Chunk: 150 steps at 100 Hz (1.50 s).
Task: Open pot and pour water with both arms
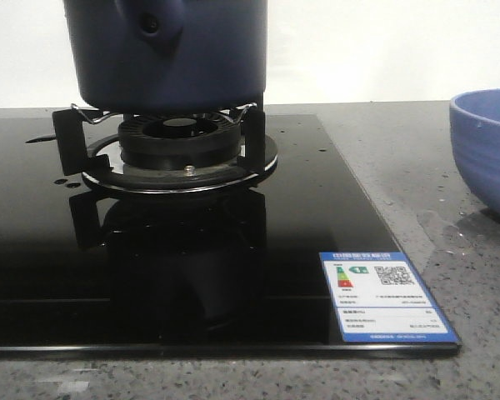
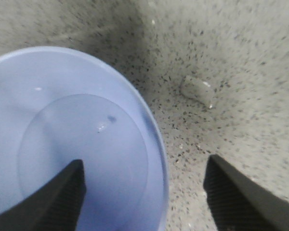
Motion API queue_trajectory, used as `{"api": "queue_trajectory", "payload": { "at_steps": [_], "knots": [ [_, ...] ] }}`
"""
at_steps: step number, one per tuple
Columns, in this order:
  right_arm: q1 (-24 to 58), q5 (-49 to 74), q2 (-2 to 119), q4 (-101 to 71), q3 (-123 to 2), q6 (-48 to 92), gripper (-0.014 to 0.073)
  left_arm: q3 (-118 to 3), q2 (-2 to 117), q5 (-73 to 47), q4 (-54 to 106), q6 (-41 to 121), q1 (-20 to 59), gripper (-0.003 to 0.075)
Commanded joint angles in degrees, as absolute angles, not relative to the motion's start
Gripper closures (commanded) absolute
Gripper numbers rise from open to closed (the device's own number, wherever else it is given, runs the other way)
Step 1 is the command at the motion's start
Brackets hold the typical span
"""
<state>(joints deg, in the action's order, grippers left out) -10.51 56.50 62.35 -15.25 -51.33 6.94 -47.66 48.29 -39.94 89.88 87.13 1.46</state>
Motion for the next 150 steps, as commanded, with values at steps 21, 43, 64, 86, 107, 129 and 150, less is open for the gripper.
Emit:
{"api": "queue_trajectory", "payload": {
  "at_steps": [21,43,64,86,107,129,150],
  "knots": [
    [-11.0,52.9,71.2,-20.4,-52.4,6.6,0.0223,-49.5,46.6,-38.6,95.1,86.7,1.9,0.0458],
    [-11.0,51.6,73.2,-22.1,-52.4,6.8,0.0425,-49.5,44.9,-37.3,95.1,86.7,1.9,0.0458],
    [-11.0,52.1,73.0,-22.8,-53.3,8.4,0.0662,-49.7,44.4,-35.6,95.0,86.8,1.9,0.0458],
    [-10.0,56.7,73.0,-23.1,-60.8,8.4,0.0657,-49.7,44.4,-35.5,95.0,86.8,1.9,0.0458],
    [-4.6,60.9,73.4,-23.6,-74.4,8.3,0.0654,-49.7,44.4,-35.1,95.0,86.8,1.9,0.0458],
    [3.0,67.2,80.4,-23.6,-92.8,7.0,0.0654,-49.7,44.4,-34.6,95.0,86.8,1.9,0.0458],
    [8.4,70.1,90.6,-23.6,-110.0,5.7,0.0653,-49.7,44.4,-33.2,95.0,86.8,1.9,0.0458]
  ]
}}
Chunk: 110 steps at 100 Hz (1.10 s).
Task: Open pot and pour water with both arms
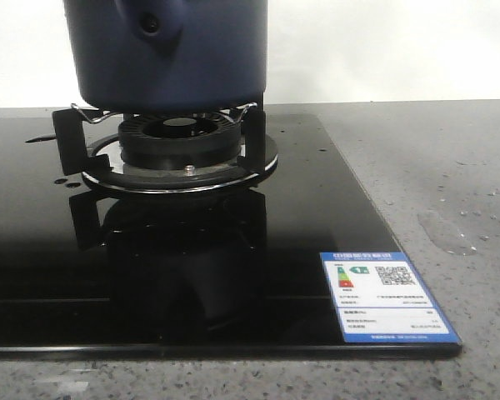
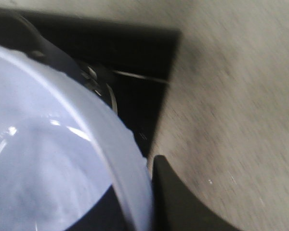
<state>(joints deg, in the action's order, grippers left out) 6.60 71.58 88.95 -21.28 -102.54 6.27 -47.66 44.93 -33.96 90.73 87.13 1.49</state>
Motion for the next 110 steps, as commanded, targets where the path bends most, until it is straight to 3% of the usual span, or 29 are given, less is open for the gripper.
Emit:
{"api": "queue_trajectory", "payload": {
  "at_steps": [1,36,75,110],
  "knots": [
    [8.5,70.1,90.9,-23.6,-111.0,5.7,0.0653,-49.7,44.4,-33.2,95.0,86.8,1.9,0.0458],
    [17.5,66.7,103.4,-16.2,-128.1,5.3,0.0653,-49.7,44.4,-32.3,95.0,86.8,1.9,0.0458],
    [24.9,52.6,105.2,0.4,-128.5,5.3,0.0652,-49.7,44.4,-31.8,95.0,86.8,2.5,0.0458],
    [30.3,47.5,105.5,21.3,-128.5,5.3,0.0650,-49.7,44.4,-30.0,94.8,86.8,3.5,0.0458]
  ]
}}
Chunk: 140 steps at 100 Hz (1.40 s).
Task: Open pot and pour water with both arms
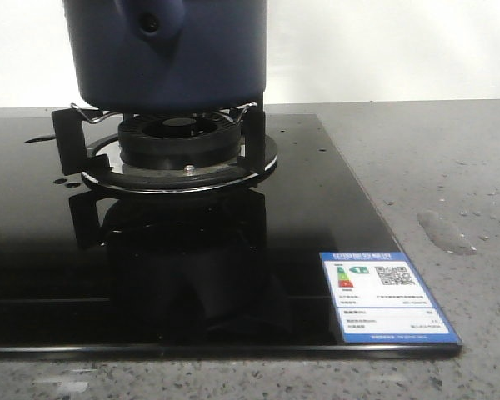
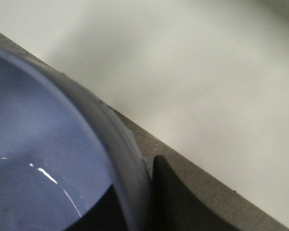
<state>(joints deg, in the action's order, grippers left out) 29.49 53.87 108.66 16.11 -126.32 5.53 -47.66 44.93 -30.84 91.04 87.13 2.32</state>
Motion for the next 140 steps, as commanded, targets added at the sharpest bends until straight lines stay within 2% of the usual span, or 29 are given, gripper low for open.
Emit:
{"api": "queue_trajectory", "payload": {
  "at_steps": [1,33,90,120,140],
  "knots": [
    [30.3,47.5,105.5,21.6,-128.5,5.3,0.0650,-49.7,44.4,-29.9,94.8,86.8,3.5,0.0458],
    [34.1,47.4,109.0,31.1,-128.5,4.5,0.0650,-49.7,44.4,-29.0,94.4,86.8,4.7,0.0458],
    [43.0,47.7,109.6,66.3,-128.5,-5.3,0.0636,-49.7,44.4,-21.1,90.7,86.8,11.5,0.0458],
    [46.9,47.4,109.6,83.9,-128.5,-10.3,0.0636,-49.7,44.4,-19.6,90.4,86.8,12.6,0.0458],
    [48.5,48.0,109.5,86.2,-128.6,-10.3,0.0636,-49.7,44.4,-18.0,90.0,86.8,14.4,0.0458]
  ]
}}
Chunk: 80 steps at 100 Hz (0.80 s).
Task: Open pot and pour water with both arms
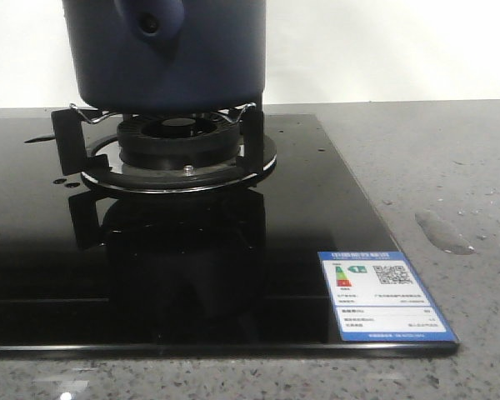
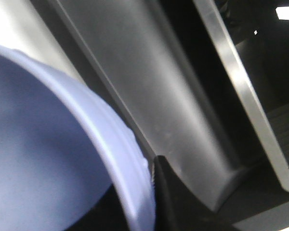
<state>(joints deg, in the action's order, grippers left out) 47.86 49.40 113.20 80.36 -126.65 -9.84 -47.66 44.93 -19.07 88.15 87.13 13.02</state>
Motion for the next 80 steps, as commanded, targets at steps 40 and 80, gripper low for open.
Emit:
{"api": "queue_trajectory", "payload": {
  "at_steps": [40,80],
  "knots": [
    [48.3,59.2,109.5,73.6,-128.6,-17.9,0.0636,-49.7,44.4,-17.3,88.9,86.8,15.1,0.0458],
    [39.8,70.7,108.2,40.7,-137.5,-17.7,0.0636,-49.7,44.6,-17.1,88.9,86.8,16.4,0.0458]
  ]
}}
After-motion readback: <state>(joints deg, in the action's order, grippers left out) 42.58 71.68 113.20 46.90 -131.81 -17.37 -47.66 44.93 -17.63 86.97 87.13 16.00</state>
